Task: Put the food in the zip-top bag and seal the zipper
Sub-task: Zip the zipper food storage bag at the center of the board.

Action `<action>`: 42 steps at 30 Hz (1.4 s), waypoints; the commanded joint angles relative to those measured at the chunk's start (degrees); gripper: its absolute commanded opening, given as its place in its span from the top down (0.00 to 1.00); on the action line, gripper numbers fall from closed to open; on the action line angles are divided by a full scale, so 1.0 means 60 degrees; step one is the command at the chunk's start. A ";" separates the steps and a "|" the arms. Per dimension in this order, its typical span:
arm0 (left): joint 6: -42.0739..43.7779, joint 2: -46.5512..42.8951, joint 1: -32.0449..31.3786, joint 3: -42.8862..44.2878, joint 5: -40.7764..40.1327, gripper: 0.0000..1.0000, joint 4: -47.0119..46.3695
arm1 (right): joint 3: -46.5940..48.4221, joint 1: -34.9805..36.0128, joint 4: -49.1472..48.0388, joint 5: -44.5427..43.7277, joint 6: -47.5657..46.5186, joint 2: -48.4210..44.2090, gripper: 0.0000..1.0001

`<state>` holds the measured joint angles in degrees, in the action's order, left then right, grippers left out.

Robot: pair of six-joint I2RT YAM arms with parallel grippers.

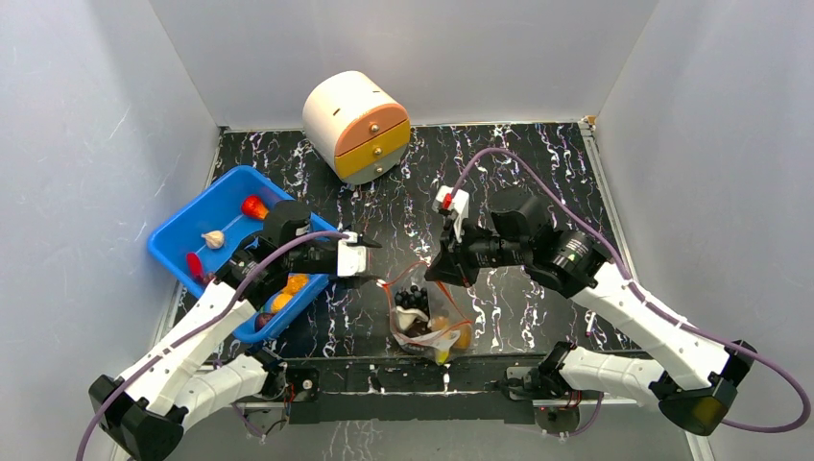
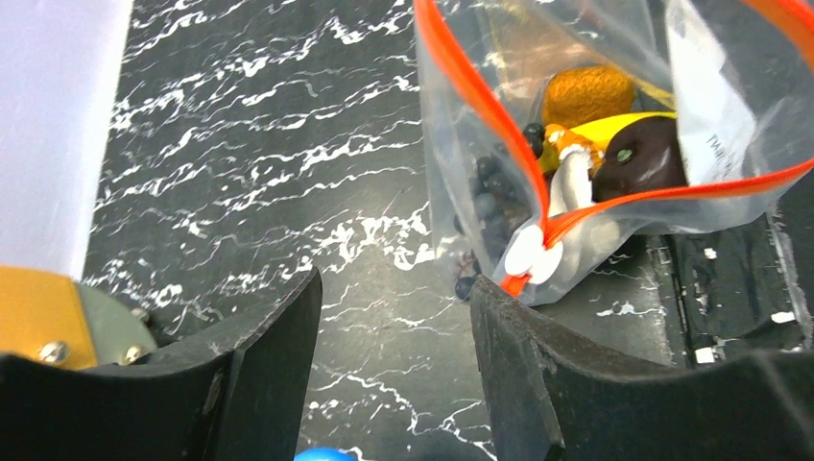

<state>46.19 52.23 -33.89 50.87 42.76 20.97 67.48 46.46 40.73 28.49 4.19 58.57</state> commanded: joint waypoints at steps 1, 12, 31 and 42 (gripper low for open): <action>0.0350 0.0092 -0.0033 -0.0195 0.1666 0.44 -0.0171 | -0.0142 0.0035 -0.1427 0.0564 0.0087 -0.0149 1.00; 0.1077 0.0090 -0.0021 -0.0271 0.2011 0.45 0.1249 | -0.0070 0.0028 -0.1461 0.0436 -0.0260 0.0094 1.00; 0.0912 0.0128 -0.0030 -0.0452 0.2875 0.57 0.0792 | -0.0004 0.0024 -0.1551 0.0105 -0.0669 0.0272 1.00; -0.1534 -0.0155 -0.0023 -0.0742 0.2111 1.00 -0.1233 | 0.0242 0.0026 -0.1411 -0.1612 -0.0955 0.0492 0.99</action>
<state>44.71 52.71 -33.89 46.59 55.83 21.63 65.84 46.50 37.04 25.98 0.16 61.23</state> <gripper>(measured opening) 0.075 0.009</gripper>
